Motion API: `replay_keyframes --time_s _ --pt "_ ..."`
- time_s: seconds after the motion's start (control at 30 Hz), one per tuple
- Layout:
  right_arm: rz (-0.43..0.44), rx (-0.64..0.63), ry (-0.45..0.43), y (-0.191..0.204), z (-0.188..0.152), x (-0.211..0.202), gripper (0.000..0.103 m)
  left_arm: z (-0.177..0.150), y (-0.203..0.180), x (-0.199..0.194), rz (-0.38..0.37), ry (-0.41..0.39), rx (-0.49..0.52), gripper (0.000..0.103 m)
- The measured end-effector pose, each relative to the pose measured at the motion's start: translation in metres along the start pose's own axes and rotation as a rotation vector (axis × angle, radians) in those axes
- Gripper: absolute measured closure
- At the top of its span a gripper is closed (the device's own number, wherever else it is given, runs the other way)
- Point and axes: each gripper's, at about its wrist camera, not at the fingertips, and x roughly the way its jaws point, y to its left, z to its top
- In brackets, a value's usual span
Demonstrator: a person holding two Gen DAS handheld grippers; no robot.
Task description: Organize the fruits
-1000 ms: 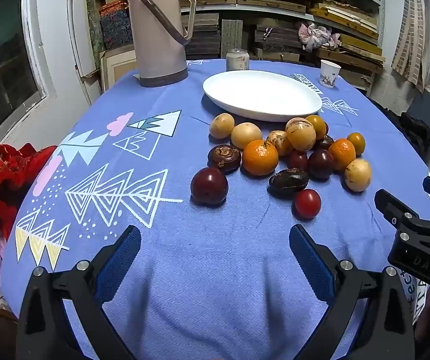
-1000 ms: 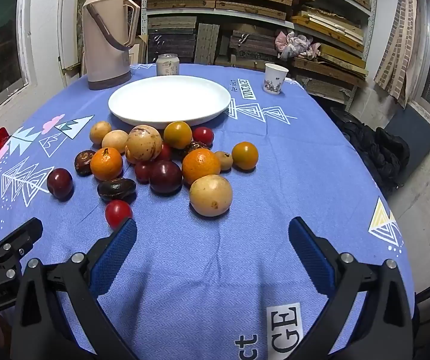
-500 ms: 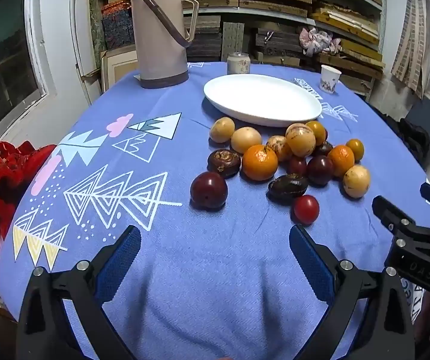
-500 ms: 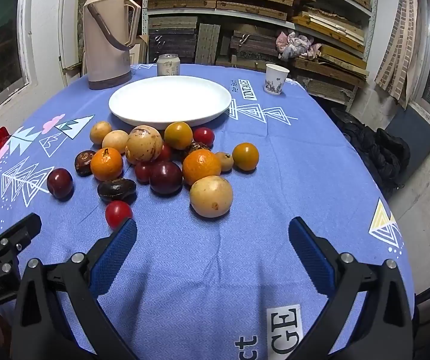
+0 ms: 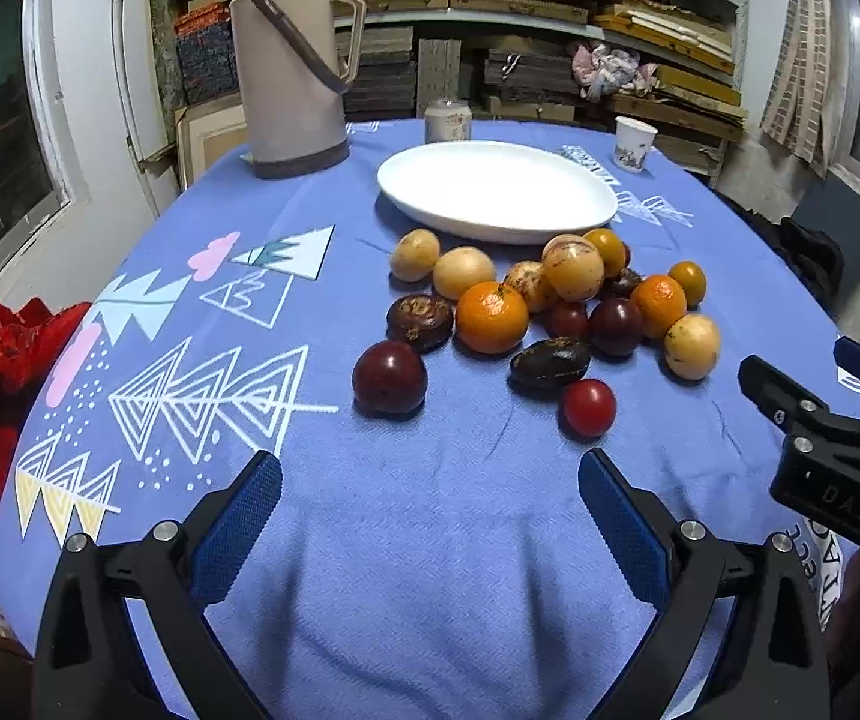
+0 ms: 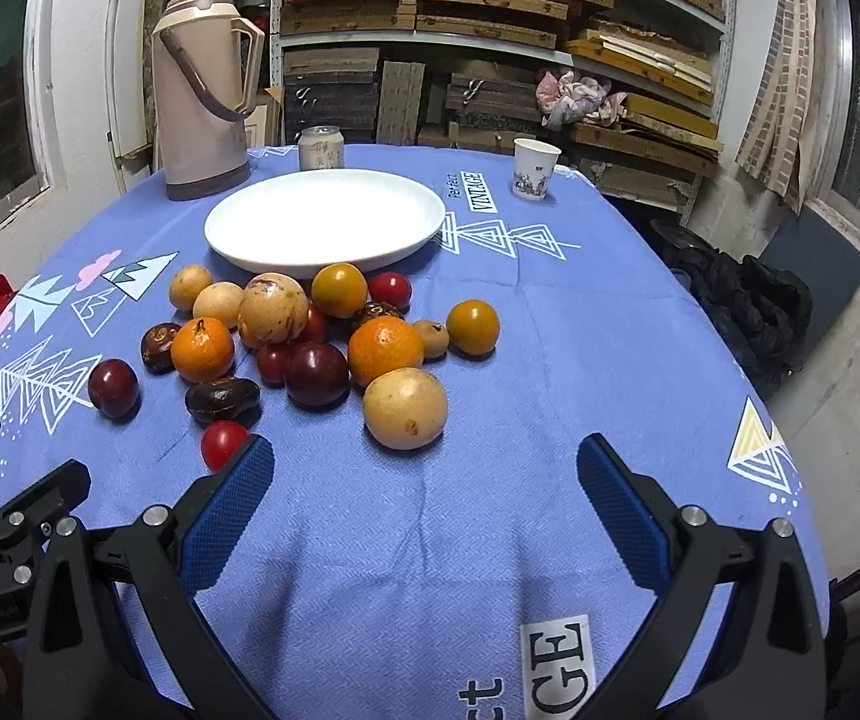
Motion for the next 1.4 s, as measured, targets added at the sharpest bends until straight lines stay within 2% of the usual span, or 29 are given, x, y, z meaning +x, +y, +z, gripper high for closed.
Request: replay_keyframes --time_s 0.23,0.57,1.4 --pt "-0.018 -0.046 0.000 0.010 -0.003 0.000 0.004 -0.002 0.003 -0.001 -0.002 -0.005 -0.015 0.003" --pt "0.004 -0.037 0.000 0.011 -0.004 -0.003 0.004 0.000 0.005 -0.009 -0.010 -0.037 -0.042 0.003" --pt "0.021 -0.047 -0.007 0.015 -0.005 -0.005 0.004 -0.001 0.007 -0.006 -0.004 -0.022 -0.052 0.003"
